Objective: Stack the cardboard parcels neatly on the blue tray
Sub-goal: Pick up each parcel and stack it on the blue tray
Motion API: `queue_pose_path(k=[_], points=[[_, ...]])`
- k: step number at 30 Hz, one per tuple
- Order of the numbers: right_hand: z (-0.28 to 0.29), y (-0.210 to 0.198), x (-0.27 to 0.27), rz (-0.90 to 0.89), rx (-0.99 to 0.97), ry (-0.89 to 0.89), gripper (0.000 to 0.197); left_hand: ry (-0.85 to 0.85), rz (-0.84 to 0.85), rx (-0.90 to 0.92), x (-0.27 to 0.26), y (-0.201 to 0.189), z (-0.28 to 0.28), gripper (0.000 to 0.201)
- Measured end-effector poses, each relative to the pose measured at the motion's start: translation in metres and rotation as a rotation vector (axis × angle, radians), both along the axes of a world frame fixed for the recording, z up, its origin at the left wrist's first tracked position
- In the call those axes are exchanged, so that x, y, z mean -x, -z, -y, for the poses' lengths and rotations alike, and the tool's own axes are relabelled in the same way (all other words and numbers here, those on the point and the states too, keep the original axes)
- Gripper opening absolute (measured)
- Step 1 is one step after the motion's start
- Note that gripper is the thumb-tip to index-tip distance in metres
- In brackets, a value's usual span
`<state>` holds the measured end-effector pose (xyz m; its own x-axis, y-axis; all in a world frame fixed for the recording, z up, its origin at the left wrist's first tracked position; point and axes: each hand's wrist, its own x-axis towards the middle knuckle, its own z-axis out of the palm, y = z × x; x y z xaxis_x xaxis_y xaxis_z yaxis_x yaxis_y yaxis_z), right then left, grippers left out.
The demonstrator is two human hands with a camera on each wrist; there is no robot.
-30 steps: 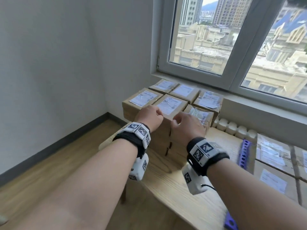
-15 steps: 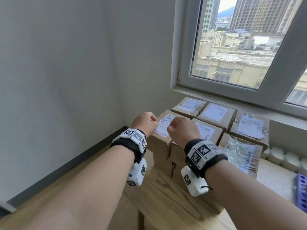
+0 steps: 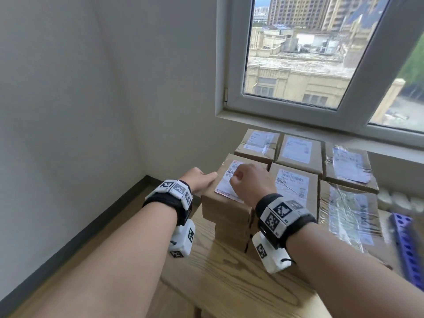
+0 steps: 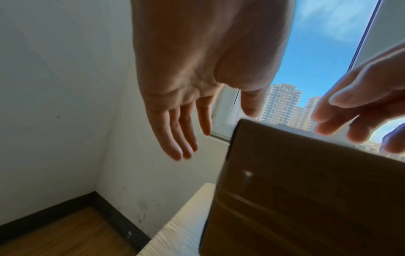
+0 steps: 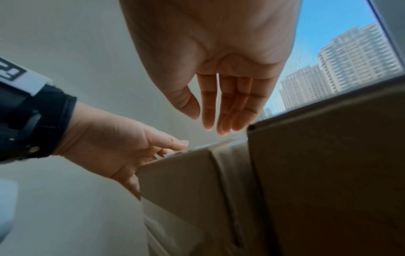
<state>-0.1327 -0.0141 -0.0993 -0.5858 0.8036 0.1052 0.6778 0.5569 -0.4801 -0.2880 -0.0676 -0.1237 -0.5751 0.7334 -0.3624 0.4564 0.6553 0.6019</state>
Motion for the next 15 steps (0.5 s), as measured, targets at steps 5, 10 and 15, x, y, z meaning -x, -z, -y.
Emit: queue_pose_path(k=[5, 10, 15], points=[[0.002, 0.001, 0.007, 0.019, -0.007, 0.095, 0.023, 0.052, 0.320, 0.094, 0.004, 0.015, -0.011, 0.066], [0.005, 0.003, 0.010, 0.010, -0.019, 0.163, 0.023, 0.106, 0.489, 0.120, 0.009, 0.027, -0.017, 0.074], [0.009, 0.003, 0.011, 0.026, -0.028, 0.191, 0.023, 0.134, 0.584, 0.078, 0.011, 0.036, -0.020, 0.079]])
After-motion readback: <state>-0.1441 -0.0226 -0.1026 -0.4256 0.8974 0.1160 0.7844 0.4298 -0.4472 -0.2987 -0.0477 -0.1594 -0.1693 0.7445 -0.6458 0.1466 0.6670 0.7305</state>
